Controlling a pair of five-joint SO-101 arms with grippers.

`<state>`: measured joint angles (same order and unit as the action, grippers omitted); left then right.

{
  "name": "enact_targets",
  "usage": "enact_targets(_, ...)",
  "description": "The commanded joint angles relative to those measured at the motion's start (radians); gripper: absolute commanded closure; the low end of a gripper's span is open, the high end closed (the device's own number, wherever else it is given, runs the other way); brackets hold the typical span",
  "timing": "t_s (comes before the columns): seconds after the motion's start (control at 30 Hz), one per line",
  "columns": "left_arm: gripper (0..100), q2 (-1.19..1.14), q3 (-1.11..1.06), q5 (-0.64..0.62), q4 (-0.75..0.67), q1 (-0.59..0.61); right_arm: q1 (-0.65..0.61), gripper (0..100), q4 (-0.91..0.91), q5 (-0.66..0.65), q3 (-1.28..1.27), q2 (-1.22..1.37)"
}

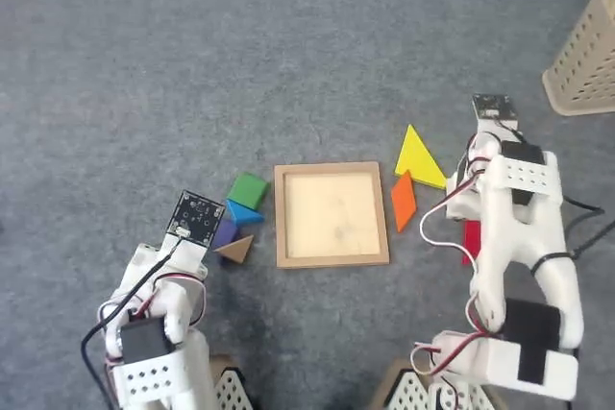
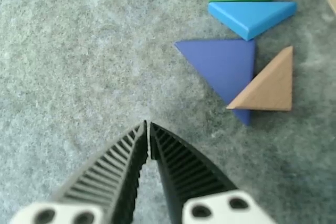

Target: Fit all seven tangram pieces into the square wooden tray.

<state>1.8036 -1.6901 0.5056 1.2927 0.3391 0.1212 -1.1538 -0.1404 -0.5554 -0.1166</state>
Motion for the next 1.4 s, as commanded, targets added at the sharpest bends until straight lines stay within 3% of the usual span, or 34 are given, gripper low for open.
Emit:
enact_targets(0.0, 99, 0.012, 0.004, 0.009, 0.003, 0.006, 0.007, 78.1, 0.027, 0.014, 0.000, -0.036)
enact_targets(0.13, 99, 0.012, 0.004, 0.009, 0.003, 0.006, 0.010, 71.1, 0.090, 0.002, -0.029, 0.012)
enact_targets(0.83, 99, 0.012, 0.004, 0.009, 0.003, 0.005, 0.125, 70.7, 0.147, 0.028, 0.048, 0.173)
enact_targets(1.27, 99, 0.012, 0.004, 0.009, 0.003, 0.005, 0.108, 71.5, 0.213, 0.028, 0.049, 0.272)
enact_targets(1.37, 99, 0.012, 0.004, 0.009, 0.003, 0.005, 0.108, 78.7, 0.213, 0.031, 0.049, 0.272)
